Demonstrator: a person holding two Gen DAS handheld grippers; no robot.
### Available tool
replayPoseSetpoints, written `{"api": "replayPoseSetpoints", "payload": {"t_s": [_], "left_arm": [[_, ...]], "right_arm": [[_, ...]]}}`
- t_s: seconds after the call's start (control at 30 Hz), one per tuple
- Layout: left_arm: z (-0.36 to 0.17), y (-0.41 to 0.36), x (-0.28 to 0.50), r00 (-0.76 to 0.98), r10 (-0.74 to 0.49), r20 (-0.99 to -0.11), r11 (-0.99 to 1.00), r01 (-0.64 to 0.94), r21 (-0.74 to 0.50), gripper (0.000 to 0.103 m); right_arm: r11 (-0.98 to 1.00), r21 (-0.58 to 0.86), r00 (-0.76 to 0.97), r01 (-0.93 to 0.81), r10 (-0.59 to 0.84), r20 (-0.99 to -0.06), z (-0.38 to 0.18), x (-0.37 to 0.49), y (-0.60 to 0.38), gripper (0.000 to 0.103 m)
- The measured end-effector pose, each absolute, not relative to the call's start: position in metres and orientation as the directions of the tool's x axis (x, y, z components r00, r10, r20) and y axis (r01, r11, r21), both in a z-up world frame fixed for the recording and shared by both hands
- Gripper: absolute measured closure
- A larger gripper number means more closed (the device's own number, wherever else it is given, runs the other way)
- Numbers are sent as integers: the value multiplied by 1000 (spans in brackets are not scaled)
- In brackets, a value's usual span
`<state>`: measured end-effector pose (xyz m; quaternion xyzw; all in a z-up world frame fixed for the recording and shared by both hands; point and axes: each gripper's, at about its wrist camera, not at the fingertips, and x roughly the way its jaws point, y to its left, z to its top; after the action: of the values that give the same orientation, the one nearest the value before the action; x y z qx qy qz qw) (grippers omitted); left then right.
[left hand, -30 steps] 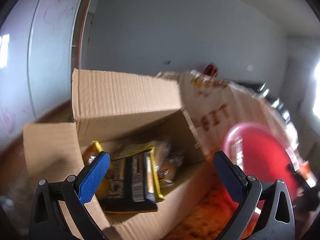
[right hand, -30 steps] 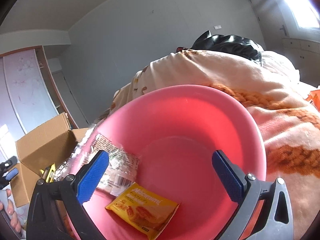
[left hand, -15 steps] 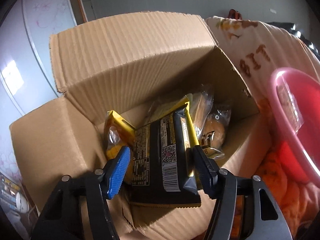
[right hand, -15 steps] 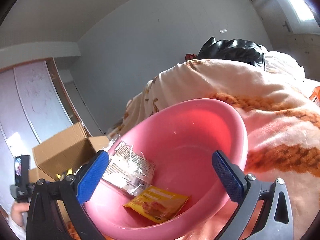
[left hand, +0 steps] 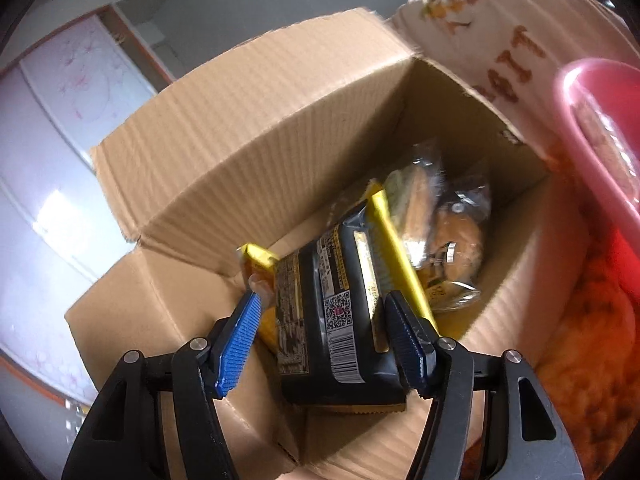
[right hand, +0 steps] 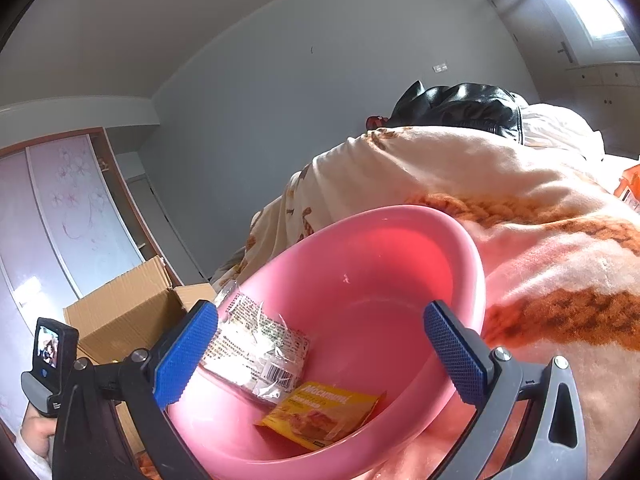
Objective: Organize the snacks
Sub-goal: 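Grasp a dark wrapped bar with the left gripper and lift it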
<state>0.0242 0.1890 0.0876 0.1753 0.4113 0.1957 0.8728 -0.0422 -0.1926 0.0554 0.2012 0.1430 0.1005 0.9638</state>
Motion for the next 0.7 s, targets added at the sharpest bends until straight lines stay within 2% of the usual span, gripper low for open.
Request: {"api": "replayPoseSetpoints", "payload": {"t_s": [0.1, 0.17, 0.3, 0.33, 0.37, 0.4, 0.43, 0.5, 0.53, 0.7], "left_arm": [[85, 194, 27, 572, 474, -670, 872, -201, 445, 36], [85, 194, 30, 566, 492, -662, 862, -208, 462, 28], [81, 203, 40, 550, 484, -681, 871, -225, 438, 29], [80, 207, 41, 551, 472, -688, 879, -226, 421, 35], [80, 210, 40, 550, 459, -698, 886, -225, 406, 47], [81, 214, 39, 555, 432, -711, 901, -225, 371, 55], [82, 217, 38, 560, 410, -720, 912, -230, 341, 68], [89, 221, 33, 574, 407, -711, 913, -259, 314, 78], [93, 223, 31, 577, 412, -705, 911, -273, 309, 86], [122, 249, 16, 591, 436, -679, 897, -349, 272, 89]], "right_arm": [[896, 421, 939, -138, 254, -232, 55, -42, -194, 0], [898, 418, 939, -136, 251, -233, 55, -42, -193, 0], [900, 414, 940, -135, 248, -234, 55, -43, -193, 0], [900, 414, 940, -135, 249, -233, 55, -43, -193, 0], [900, 415, 940, -135, 248, -233, 55, -43, -193, 0], [899, 416, 940, -136, 249, -233, 55, -43, -193, 0], [899, 417, 940, -136, 250, -232, 55, -43, -193, 0], [899, 417, 940, -136, 250, -232, 55, -43, -193, 0], [898, 418, 940, -136, 251, -232, 55, -43, -193, 0], [897, 420, 940, -137, 252, -230, 55, -43, -193, 0]]}}
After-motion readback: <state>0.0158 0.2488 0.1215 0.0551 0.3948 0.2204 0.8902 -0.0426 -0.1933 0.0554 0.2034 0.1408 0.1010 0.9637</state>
